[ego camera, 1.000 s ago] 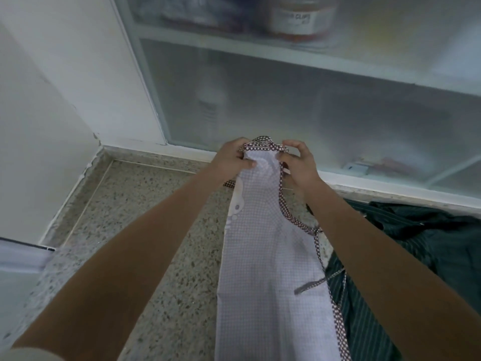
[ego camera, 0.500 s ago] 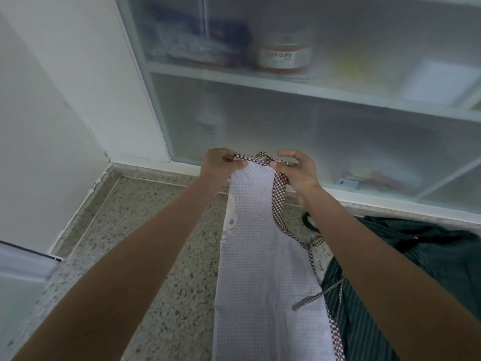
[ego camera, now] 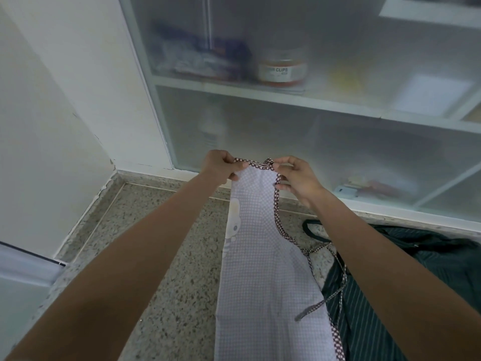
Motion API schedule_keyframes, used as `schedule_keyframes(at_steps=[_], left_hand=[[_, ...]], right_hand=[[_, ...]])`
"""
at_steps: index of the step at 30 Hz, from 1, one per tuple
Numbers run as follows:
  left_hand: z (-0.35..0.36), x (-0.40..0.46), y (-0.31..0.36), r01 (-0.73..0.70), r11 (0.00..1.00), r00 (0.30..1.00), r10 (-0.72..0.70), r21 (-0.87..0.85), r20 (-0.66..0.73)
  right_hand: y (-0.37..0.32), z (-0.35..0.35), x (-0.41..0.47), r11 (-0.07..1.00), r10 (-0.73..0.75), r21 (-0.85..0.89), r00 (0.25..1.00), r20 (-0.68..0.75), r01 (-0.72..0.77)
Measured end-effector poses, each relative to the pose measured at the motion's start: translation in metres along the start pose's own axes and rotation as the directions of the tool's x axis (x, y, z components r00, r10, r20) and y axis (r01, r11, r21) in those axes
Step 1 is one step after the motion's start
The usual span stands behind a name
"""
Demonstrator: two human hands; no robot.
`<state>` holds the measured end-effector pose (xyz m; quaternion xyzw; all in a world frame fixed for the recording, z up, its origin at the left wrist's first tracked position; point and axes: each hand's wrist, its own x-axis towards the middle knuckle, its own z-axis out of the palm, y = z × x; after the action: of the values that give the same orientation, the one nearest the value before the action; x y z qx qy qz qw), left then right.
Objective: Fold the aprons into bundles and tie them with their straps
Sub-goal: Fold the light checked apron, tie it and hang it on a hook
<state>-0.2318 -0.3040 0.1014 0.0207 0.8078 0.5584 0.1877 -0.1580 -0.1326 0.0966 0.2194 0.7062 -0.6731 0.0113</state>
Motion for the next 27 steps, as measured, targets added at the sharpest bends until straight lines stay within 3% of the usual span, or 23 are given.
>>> schedule_keyframes(at_steps=[4,6,11,15,22,27], left_hand=[[0.002,0.0,0.003,0.08,0.974,0.996,-0.067,-0.212,0.066],[0.001,0.003,0.003,0.104,0.965,0.991,-0.081,-0.239,0.103],[-0.002,0.007,-0.001,0.107,0.97,0.985,-0.073,-0.217,0.159],[-0.002,0.001,-0.008,0.108,0.966,0.976,-0.057,-0.236,0.212],[0.003,-0.03,-0.019,0.033,0.967,0.96,0.04,-0.254,0.279],[0.007,-0.062,-0.021,0.002,0.956,0.951,0.088,-0.292,0.296]], right_hand=[[0.0,0.005,0.004,0.999,-0.031,0.007,0.997,-0.064,0.031],[0.002,0.008,0.01,1.0,-0.015,-0.016,0.991,-0.136,0.013],[0.006,0.013,0.014,0.961,-0.031,-0.273,0.971,-0.237,-0.036],[0.003,0.014,0.001,0.979,0.024,-0.187,0.966,-0.258,-0.075],[0.015,0.014,-0.037,0.98,0.123,0.177,0.978,-0.17,-0.092],[0.025,0.011,-0.067,0.974,0.155,0.192,0.967,-0.2,-0.117]])
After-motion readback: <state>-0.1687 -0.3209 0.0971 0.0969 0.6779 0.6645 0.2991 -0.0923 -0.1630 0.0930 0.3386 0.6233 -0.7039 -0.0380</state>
